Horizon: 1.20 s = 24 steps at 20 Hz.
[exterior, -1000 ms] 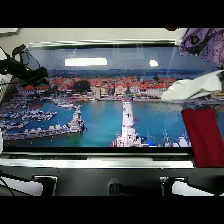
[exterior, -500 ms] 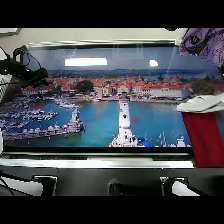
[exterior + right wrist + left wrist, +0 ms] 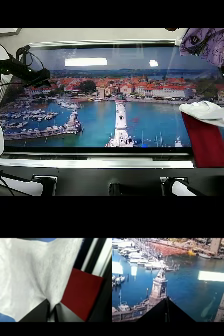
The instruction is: Fold the clothes and pants, and hang the long-sleeved shirts on hangers.
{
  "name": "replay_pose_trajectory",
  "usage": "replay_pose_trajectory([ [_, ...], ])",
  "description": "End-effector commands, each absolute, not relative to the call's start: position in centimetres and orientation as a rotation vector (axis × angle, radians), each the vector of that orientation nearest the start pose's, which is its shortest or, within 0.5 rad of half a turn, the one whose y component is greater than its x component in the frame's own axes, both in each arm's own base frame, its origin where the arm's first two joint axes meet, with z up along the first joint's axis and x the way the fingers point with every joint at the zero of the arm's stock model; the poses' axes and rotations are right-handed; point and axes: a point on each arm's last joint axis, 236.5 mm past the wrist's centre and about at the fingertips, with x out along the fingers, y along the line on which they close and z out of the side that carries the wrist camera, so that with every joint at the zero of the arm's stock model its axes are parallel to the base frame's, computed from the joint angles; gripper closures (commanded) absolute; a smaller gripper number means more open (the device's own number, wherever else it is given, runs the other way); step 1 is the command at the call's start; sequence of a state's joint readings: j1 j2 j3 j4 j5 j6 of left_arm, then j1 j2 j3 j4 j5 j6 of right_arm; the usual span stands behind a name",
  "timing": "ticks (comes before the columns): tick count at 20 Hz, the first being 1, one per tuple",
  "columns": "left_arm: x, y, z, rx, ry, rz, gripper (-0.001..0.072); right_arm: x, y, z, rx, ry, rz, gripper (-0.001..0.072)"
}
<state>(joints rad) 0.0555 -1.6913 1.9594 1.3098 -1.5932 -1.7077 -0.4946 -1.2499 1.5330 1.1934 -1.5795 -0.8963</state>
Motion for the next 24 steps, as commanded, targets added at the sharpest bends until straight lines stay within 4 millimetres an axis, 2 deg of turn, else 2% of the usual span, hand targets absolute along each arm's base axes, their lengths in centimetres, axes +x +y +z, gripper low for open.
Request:
replay_pose_trajectory([
  [1,46.6,-3.6,9.1,-0.313,1.337,-0.095,0.0687,23.4,-24.2,10.2,0.577,1.123,-1.259,0.0678],
  [5,46.5,-3.6,9.1,-0.313,1.338,-0.095,0.0687,19.8,-22.6,4.9,0.584,1.209,-1.315,0.0678],
  [9,46.5,-3.6,9.1,-0.313,1.338,-0.095,0.0687,17.4,-22.4,2.3,0.543,1.263,-1.375,0.0677],
  [18,46.5,-3.6,9.1,-0.313,1.339,-0.095,0.0686,17.0,-22.5,1.7,0.519,1.279,-1.374,0.0677],
  [24,46.5,-3.6,9.1,-0.313,1.339,-0.095,0.0687,15.8,-22.3,2.0,0.506,1.318,-1.41,0.0677],
])
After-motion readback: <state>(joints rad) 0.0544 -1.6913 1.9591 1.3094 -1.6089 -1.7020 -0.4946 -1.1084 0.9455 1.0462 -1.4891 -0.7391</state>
